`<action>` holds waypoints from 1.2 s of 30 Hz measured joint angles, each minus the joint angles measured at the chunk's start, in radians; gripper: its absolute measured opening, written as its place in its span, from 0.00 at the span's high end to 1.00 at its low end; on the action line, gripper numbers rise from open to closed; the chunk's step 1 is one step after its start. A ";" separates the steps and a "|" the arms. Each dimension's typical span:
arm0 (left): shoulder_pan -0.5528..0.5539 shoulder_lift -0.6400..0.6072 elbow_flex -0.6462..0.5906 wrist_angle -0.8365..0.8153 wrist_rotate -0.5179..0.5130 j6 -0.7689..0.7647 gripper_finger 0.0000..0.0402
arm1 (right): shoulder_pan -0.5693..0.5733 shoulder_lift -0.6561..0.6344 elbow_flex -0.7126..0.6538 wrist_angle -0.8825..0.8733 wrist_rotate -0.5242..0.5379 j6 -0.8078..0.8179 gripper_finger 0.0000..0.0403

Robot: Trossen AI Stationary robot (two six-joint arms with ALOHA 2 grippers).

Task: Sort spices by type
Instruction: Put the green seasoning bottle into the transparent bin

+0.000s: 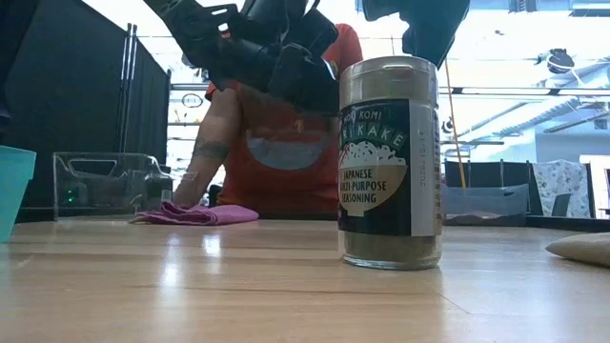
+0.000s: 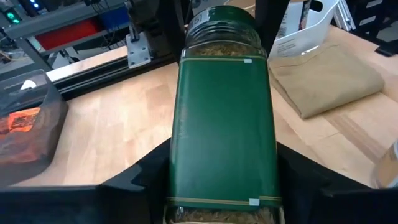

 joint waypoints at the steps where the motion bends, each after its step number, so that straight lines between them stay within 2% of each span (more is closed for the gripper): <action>1: -0.001 -0.001 0.000 0.000 0.000 -0.003 0.50 | 0.000 0.000 0.000 0.001 0.000 0.000 0.53; 7: -0.001 -0.002 0.000 0.013 -0.008 -0.022 0.50 | 0.001 -0.013 0.000 0.023 0.003 -0.021 0.38; 12: -0.001 -0.005 -0.031 0.117 -0.010 -0.050 0.50 | 0.009 -0.102 0.000 0.023 0.093 -0.043 0.35; 15: 0.000 -0.035 -0.089 0.230 -0.013 -0.073 0.50 | 0.036 -0.182 0.000 0.025 0.211 -0.051 0.36; 17: -0.009 -0.066 -0.146 0.349 -0.010 -0.074 0.50 | 0.071 -0.247 -0.004 0.047 0.346 -0.053 0.36; 19: -0.019 -0.107 -0.206 0.464 -0.003 -0.087 0.50 | 0.113 -0.312 -0.037 0.140 0.464 -0.086 0.36; 22: -0.032 -0.176 -0.298 0.626 -0.001 -0.099 0.50 | 0.176 -0.404 -0.161 0.373 0.574 -0.178 0.35; 25: -0.044 -0.232 -0.368 0.771 -0.002 -0.100 0.50 | 0.211 -0.475 -0.359 0.727 0.622 -0.328 0.35; 28: -0.056 -0.265 -0.415 0.843 -0.001 -0.105 0.50 | 0.213 -0.493 -0.570 1.183 0.553 -0.497 0.35; 31: -0.068 -0.273 -0.435 0.876 -0.002 -0.132 0.50 | 0.198 -0.443 -0.723 1.592 0.484 -0.643 0.35; 36: -0.081 -0.273 -0.441 0.946 -0.003 -0.179 0.50 | 0.183 -0.330 -0.798 1.954 0.460 -0.748 0.35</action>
